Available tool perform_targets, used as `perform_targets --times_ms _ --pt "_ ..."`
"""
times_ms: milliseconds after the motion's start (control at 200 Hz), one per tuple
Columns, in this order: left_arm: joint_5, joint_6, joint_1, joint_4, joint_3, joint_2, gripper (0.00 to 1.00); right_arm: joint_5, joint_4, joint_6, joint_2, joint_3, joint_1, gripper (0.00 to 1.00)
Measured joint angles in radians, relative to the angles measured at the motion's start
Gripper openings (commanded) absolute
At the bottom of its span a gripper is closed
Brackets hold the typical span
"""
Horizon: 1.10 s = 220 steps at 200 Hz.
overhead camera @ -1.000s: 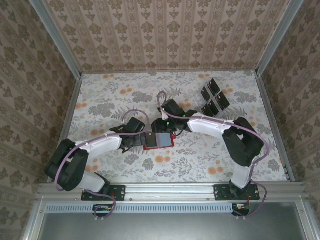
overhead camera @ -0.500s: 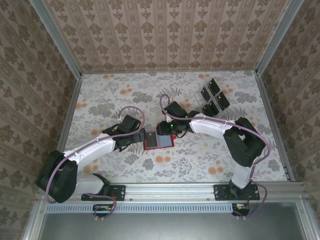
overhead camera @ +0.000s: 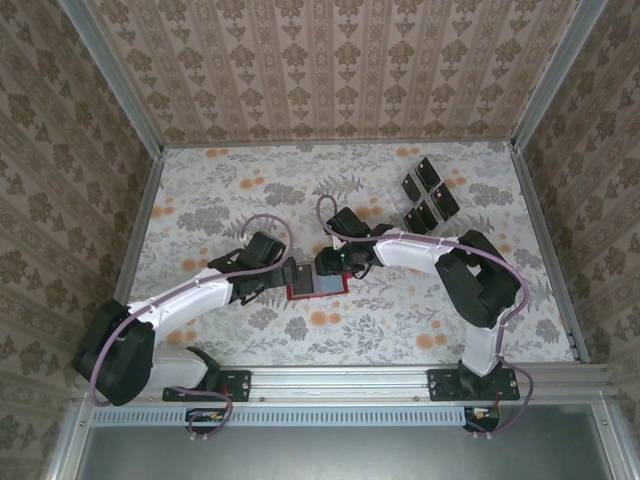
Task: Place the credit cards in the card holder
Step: Insert the credit card into the card slot, then flip over the card slot on the card holder.
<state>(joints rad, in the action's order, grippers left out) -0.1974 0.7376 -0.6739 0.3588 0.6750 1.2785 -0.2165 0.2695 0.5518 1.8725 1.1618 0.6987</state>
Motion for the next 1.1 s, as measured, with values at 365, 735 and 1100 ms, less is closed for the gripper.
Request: perform_targets --times_ms 365,735,1100 --pt "-0.001 0.003 -0.053 -0.027 0.0 0.025 1.0 -0.055 -0.083 0.048 0.031 -0.021 0.002 0.48" --pt "-0.022 0.024 -0.166 -0.106 -0.086 -0.013 1.0 -0.095 -0.19 0.179 0.04 -0.05 0.002 0.48" --pt "-0.058 0.048 -0.223 -0.191 -0.123 -0.011 1.0 -0.101 -0.232 0.244 0.041 -0.064 0.002 0.49"
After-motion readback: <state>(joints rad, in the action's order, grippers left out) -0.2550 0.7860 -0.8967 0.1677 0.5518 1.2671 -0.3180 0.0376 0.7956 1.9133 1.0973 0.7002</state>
